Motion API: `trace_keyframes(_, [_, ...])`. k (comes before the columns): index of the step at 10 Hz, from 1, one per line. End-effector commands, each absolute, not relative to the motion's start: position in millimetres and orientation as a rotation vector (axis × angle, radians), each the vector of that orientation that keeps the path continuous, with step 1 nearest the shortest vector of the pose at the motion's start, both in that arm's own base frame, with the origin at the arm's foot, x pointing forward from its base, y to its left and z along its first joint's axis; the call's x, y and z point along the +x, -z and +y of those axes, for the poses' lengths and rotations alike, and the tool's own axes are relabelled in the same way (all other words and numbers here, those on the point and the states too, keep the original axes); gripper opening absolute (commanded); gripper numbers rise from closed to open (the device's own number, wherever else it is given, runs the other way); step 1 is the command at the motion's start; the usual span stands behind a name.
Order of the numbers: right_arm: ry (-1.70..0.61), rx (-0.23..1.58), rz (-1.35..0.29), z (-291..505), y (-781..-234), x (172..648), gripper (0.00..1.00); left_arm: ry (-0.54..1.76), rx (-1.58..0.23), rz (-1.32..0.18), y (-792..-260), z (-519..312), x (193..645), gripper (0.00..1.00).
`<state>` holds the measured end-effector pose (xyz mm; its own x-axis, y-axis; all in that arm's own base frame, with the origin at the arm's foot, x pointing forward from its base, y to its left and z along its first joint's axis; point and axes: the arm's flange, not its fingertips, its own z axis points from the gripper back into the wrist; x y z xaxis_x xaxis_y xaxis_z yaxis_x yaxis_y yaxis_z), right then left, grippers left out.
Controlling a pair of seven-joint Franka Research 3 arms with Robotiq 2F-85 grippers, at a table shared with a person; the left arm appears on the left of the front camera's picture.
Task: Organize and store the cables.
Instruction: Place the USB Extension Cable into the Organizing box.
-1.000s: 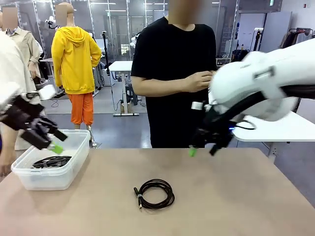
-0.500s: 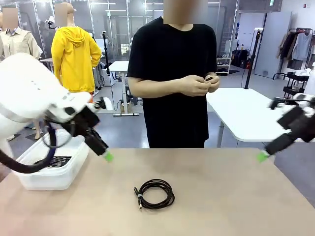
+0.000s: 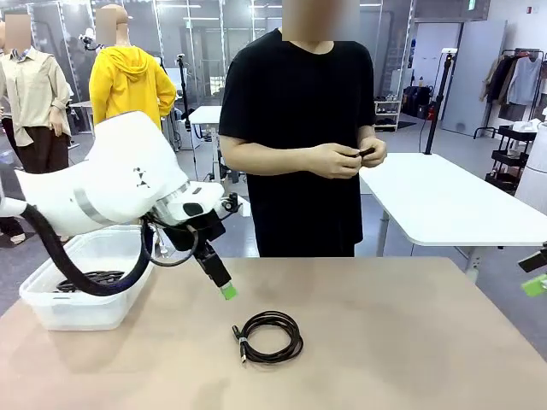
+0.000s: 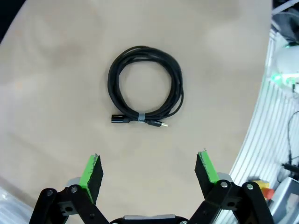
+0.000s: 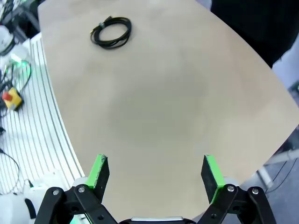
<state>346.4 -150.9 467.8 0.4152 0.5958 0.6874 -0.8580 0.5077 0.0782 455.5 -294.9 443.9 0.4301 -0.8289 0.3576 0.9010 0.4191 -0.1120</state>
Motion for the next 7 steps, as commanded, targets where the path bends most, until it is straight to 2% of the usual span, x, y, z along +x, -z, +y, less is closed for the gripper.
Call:
trace_keyframes(1, [-1.025,0.497,-0.714,-154.5,-458.3,335.7,1.00,1.022,-0.266,-0.231,-442.1,-304.9,465.5,1.00])
trace_keyframes(2, [-1.062,0.485,-0.681,-151.2,-455.2,339.8,1.00,1.100,-0.307,-0.264,-443.9,-294.9,455.5,1.00])
trace_keyframes(3, [-0.992,0.462,-0.671,-155.2,-465.0,340.6,1.00,1.100,-0.307,-0.264,-443.9,-294.9,455.5,1.00])
trace_keyframes(7, [-0.992,0.462,-0.671,-155.2,-465.0,340.6,1.00,1.100,-0.307,-0.264,-443.9,-294.9,455.5,1.00])
